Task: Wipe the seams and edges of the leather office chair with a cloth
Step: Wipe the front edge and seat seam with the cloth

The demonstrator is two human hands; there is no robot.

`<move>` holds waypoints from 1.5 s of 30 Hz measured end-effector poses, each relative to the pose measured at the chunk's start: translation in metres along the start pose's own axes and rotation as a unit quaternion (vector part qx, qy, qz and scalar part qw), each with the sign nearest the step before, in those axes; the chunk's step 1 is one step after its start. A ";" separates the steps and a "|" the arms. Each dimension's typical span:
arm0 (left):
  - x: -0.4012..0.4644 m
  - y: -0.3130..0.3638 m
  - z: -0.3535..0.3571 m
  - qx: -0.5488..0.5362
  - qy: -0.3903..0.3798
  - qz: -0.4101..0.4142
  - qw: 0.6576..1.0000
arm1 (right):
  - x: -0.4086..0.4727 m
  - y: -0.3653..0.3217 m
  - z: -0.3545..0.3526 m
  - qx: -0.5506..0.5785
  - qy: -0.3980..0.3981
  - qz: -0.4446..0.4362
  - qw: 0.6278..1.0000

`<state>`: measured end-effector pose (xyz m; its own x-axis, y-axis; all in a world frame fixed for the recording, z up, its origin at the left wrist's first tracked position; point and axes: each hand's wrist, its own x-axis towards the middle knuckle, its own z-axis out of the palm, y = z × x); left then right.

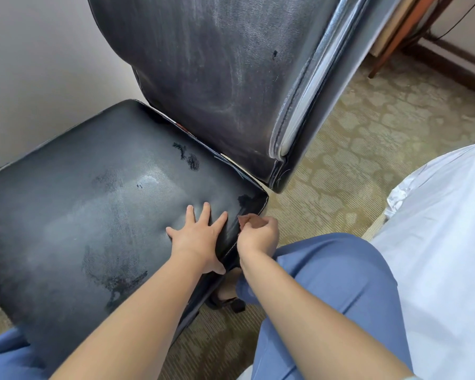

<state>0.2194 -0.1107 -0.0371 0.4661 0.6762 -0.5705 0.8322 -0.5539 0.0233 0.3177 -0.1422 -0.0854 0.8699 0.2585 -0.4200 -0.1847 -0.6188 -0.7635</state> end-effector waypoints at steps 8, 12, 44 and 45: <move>-0.007 0.003 -0.003 0.005 0.001 -0.010 1.000 | 0.033 -0.033 -0.015 -0.078 -0.040 -0.056 0.995; -0.004 0.000 -0.005 0.029 0.002 0.002 1.000 | 0.048 -0.048 -0.018 -0.230 -0.101 -0.201 0.947; 0.078 -0.008 -0.036 -0.001 0.141 0.149 0.979 | 0.067 -0.024 -0.049 -0.286 -0.158 -0.430 0.842; 0.078 -0.009 -0.036 0.003 0.142 0.148 0.979 | 0.066 -0.021 -0.050 -0.284 -0.153 -0.425 0.846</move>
<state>0.2594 -0.0357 -0.0529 0.7518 0.5927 -0.2888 0.6466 -0.7484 0.1474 0.4021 -0.1493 -0.0727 0.4024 0.9154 -0.0121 0.7733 -0.3470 -0.5307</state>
